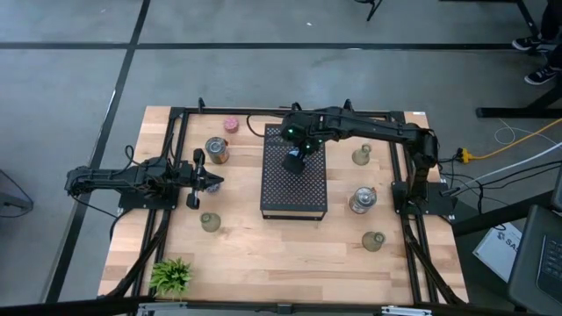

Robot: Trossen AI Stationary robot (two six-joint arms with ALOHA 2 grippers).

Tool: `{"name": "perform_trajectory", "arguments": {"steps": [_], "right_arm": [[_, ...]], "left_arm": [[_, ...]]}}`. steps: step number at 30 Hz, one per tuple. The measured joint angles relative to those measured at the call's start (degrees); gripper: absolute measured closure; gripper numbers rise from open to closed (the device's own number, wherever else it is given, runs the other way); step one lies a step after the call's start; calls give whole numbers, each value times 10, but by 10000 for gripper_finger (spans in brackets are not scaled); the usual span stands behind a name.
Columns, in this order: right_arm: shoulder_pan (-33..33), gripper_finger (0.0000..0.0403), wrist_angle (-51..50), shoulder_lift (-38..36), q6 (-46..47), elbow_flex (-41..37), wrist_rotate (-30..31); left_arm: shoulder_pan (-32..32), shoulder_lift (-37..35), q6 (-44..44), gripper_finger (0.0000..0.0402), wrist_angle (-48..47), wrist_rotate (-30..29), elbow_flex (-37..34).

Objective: Pick & Place candle stick holders
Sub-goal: Put the patterned blue scented candle on the shelf

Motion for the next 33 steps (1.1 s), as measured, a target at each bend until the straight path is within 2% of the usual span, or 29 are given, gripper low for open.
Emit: {"name": "perform_trajectory", "arguments": {"steps": [33], "right_arm": [[6, 28, -20, 30, -70, -1, -9]], "left_arm": [[0, 0, 0, 395, 0, 0, 0]]}}
